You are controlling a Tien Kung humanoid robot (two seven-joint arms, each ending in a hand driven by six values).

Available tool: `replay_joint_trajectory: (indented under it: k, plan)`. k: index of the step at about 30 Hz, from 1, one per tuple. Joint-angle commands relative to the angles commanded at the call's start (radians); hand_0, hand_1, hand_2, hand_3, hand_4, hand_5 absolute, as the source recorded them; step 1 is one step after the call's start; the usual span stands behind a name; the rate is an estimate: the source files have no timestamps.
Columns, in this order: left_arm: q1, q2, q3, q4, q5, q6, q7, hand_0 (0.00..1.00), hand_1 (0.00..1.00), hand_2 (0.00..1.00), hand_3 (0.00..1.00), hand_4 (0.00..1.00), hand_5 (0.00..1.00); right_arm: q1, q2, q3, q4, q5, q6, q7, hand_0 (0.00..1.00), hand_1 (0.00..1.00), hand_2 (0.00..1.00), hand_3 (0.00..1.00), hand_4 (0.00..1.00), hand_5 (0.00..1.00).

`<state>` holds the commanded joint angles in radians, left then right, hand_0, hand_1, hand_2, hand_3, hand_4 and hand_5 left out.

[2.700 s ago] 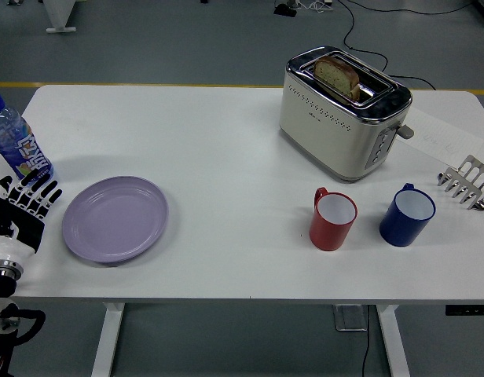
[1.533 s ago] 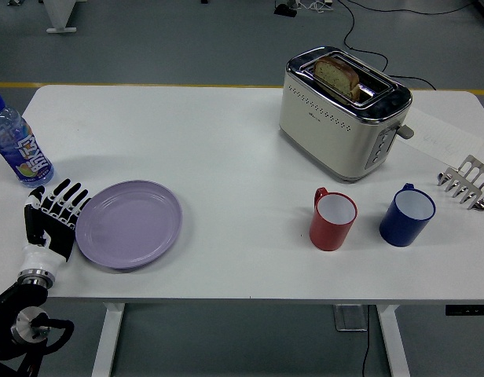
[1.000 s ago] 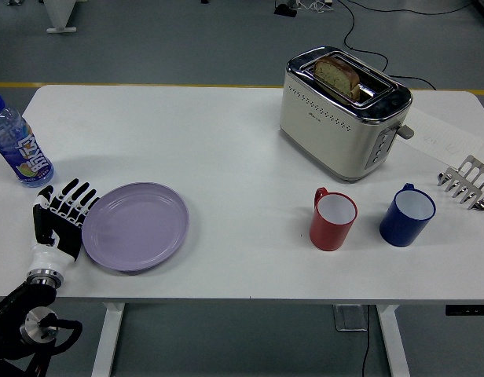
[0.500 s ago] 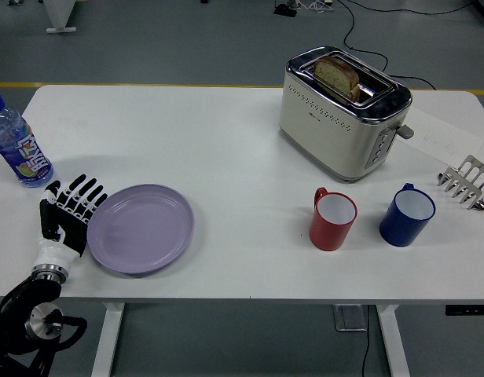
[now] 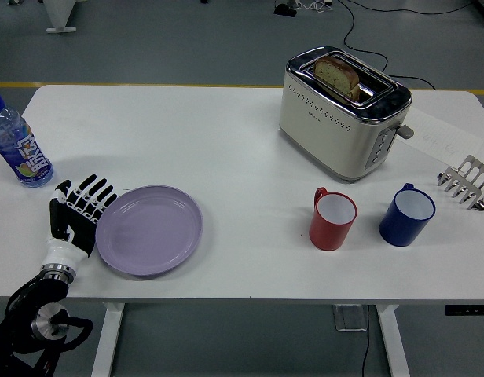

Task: Push plate across desktop

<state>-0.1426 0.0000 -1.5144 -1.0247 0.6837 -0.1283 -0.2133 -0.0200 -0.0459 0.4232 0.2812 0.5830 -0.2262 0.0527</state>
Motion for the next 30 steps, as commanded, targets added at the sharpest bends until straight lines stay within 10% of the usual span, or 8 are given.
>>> replay_joint_trajectory:
  k: [30]
  plan:
    - [0.000, 0.000, 0.085, -0.022, -0.030, -0.003, 0.003, 0.723, 0.708, 0.655, 0.622, 0.527, 0.998, 0.004, -0.001, 0.008, 0.000, -0.012, -0.005, -0.002, 0.593, 0.525, 0.615, 0.625, 0.373, 0.568]
